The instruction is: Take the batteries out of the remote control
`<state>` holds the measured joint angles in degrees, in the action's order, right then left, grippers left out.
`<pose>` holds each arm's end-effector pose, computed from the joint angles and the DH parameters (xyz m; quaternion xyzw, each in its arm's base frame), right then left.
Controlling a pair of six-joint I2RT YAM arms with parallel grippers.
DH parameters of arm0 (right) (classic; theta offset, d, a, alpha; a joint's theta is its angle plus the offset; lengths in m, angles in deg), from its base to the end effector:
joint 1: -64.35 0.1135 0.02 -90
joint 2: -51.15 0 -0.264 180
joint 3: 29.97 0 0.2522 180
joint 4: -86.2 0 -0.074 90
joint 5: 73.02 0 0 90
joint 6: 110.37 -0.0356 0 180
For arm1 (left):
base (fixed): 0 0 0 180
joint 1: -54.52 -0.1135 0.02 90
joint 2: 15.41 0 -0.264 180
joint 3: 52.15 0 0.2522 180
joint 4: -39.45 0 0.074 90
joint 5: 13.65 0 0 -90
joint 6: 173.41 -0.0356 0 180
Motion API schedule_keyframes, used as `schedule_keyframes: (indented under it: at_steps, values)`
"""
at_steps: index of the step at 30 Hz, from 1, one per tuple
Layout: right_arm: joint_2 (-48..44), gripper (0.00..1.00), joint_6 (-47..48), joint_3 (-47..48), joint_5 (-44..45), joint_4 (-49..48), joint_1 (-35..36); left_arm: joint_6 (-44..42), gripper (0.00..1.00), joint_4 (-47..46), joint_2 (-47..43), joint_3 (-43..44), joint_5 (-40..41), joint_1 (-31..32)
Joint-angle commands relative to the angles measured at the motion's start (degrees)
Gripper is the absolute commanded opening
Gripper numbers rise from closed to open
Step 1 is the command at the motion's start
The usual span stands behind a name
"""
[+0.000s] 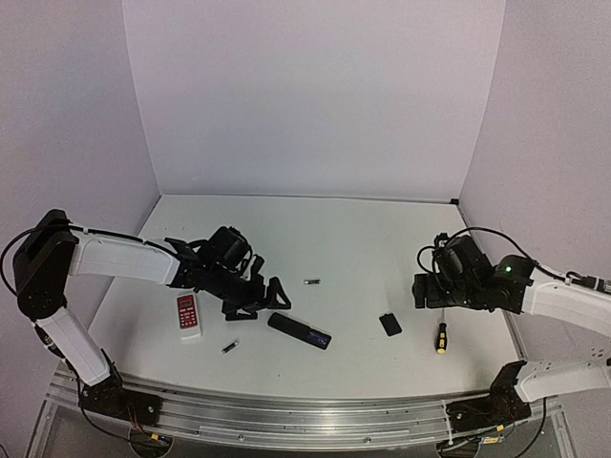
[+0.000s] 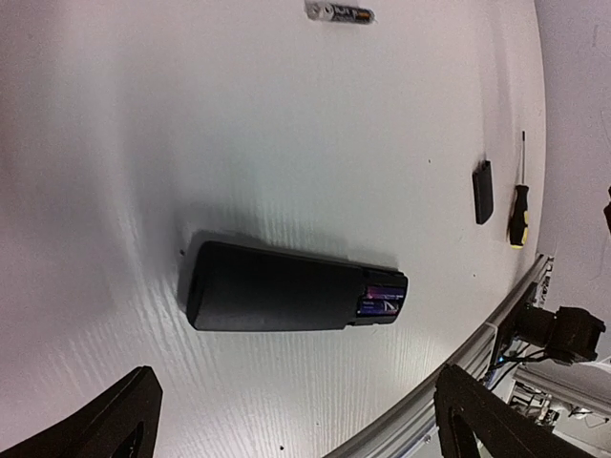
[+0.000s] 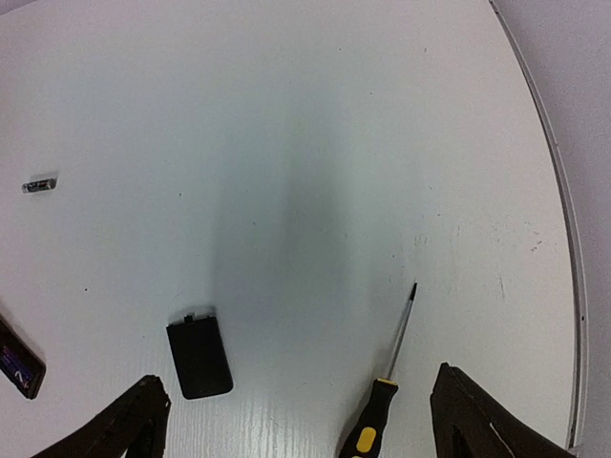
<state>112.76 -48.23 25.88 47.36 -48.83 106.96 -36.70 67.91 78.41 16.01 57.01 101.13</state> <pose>0.1680 0.1301 0.2394 -0.0294 0.9127 -0.0145 0.4073 0.2167 -0.2464 0.1805 0.0509 0.9379 -0.3305 0.0922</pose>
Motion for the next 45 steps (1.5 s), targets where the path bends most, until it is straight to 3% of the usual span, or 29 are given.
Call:
schedule_keyframes:
  at_steps: [1,8,22,35,45]
  values:
    - [-3.51,0.91,-2.93,-1.83,3.71,0.06,-0.25,5.86,1.00,-7.70,-0.58,-2.19,0.87,2.84]
    - [-9.41,0.93,-6.84,-5.68,4.67,1.64,-0.25,8.94,1.00,-10.95,1.08,-4.22,1.45,5.46]
    - [-7.34,0.93,-12.53,-5.57,5.05,6.78,-0.22,10.42,1.00,-10.86,5.89,-3.34,4.28,6.75]
    - [-9.86,0.93,-12.59,-6.38,5.41,7.83,-0.25,4.11,1.00,-8.44,20.27,10.83,3.06,6.75]
    - [-10.11,0.93,-12.73,-6.78,5.26,8.42,-0.25,-4.93,1.00,-9.68,27.34,19.07,-8.64,8.18]
